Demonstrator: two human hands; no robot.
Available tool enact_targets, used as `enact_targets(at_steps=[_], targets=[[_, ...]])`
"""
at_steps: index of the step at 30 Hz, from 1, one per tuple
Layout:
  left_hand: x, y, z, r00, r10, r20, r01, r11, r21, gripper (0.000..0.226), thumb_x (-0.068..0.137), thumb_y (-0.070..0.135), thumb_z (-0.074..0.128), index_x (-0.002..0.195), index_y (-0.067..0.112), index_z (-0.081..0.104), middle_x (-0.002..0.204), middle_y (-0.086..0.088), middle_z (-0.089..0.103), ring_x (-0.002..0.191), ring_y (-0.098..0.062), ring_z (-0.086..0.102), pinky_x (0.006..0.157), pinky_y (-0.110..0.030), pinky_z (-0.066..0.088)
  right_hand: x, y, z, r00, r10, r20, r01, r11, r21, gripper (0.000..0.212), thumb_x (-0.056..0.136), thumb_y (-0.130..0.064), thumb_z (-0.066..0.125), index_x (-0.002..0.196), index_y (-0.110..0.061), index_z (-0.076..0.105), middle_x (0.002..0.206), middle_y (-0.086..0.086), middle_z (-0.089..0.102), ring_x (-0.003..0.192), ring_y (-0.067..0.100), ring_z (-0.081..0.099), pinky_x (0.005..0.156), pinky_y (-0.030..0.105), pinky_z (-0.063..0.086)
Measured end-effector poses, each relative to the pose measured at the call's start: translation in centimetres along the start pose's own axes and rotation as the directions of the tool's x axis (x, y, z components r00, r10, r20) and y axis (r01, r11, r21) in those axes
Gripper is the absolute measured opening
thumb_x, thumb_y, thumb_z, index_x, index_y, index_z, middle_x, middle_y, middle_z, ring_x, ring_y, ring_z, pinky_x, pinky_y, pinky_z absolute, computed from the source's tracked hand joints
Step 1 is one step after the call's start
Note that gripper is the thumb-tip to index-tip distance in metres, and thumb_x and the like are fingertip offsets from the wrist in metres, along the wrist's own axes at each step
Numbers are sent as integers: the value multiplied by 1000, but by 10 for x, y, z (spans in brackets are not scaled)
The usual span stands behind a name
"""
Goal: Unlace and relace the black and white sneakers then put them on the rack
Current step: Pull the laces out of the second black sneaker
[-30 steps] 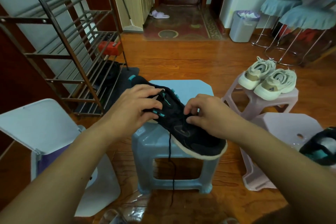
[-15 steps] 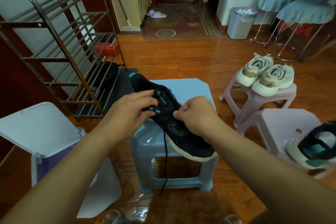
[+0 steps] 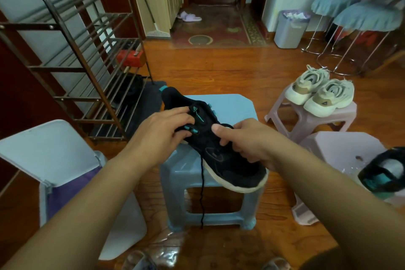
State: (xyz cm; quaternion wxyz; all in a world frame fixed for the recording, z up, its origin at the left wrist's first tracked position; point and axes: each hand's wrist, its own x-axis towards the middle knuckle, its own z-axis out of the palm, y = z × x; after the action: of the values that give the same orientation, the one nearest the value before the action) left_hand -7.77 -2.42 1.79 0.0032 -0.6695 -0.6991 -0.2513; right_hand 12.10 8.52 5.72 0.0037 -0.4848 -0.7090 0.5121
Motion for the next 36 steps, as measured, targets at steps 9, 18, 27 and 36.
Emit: enact_targets(at_steps=[9, 18, 27, 36], targets=[[-4, -1, 0, 1000, 19, -15, -19, 1000, 12, 25, 88, 12, 76, 111, 19, 73, 138, 5, 63, 121, -15, 57, 98, -32, 46, 11, -26, -8, 974, -79, -210, 64, 995, -78, 82, 89, -81, 36, 59, -13, 71, 52, -3, 54, 53, 16, 50, 59, 31, 38], [-3, 3, 0, 1000, 14, -3, -13, 999, 36, 25, 86, 11, 77, 109, 17, 73, 135, 1, 65, 117, -22, 61, 98, -33, 43, 24, -19, 4, 997, -67, -49, 51, 960, -274, 39, 83, -43, 78, 90, -5, 74, 86, 12, 74, 80, 26, 71, 75, 35, 58], [-3, 9, -2, 999, -36, -4, 36, 997, 69, 27, 85, 11, 78, 111, 18, 74, 134, -4, 66, 120, -25, 64, 100, -31, 39, -49, -19, 8, 619, -282, 732, 695, 632, -344, 15, 94, -27, 67, 79, -24, 68, 74, -11, 66, 71, 5, 61, 71, 28, 52], [-5, 8, 0, 998, -59, 9, 59, 998, 21, 27, 90, 14, 74, 117, 18, 72, 139, -2, 63, 131, -22, 56, 109, -36, 38, 6, -4, -21, 969, -242, -51, 223, 946, -236, 50, 95, -58, 56, 73, -16, 73, 64, 0, 60, 62, 16, 56, 59, 29, 40]])
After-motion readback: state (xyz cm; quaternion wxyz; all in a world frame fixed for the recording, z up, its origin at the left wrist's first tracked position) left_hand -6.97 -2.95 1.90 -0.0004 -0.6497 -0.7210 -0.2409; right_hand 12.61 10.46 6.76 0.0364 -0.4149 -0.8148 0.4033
